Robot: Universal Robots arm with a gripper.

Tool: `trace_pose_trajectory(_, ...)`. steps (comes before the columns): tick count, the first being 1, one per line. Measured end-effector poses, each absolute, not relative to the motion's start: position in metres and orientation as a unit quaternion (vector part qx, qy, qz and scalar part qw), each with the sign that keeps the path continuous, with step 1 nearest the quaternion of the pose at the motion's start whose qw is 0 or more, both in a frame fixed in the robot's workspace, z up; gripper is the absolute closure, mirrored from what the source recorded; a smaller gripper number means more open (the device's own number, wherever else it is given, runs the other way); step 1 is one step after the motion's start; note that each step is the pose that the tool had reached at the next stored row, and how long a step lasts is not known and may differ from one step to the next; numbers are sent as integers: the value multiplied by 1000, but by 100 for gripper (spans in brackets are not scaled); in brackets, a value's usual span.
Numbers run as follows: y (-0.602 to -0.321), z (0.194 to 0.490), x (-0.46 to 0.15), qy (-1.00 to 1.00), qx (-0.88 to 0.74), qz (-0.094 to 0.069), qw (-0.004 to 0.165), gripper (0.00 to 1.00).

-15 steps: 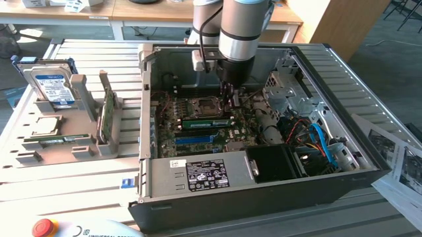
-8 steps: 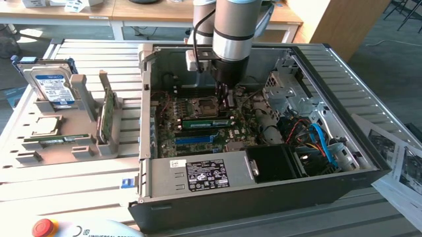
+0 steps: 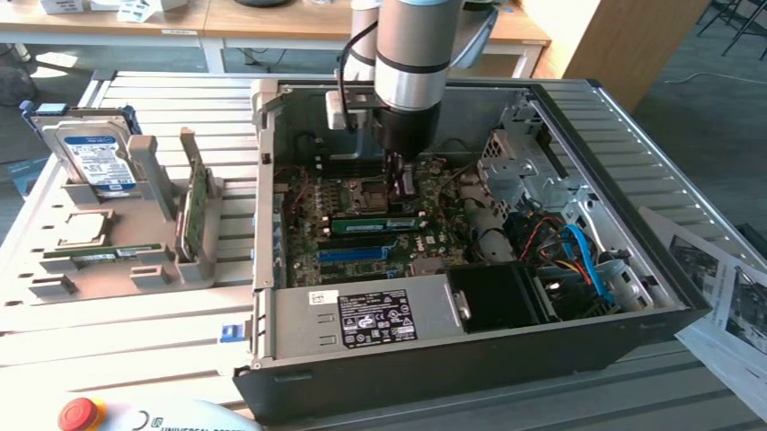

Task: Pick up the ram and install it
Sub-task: 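Press down the ram until it locks into place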

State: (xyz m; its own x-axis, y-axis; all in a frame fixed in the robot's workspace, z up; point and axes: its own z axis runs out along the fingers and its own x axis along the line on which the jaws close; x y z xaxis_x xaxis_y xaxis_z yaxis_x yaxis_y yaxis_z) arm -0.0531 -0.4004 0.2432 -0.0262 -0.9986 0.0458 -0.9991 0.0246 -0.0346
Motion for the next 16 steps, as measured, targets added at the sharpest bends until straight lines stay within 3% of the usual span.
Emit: trace_pose_trajectory(16, -400, 243, -71, -716, 698, 28, 4, 89)
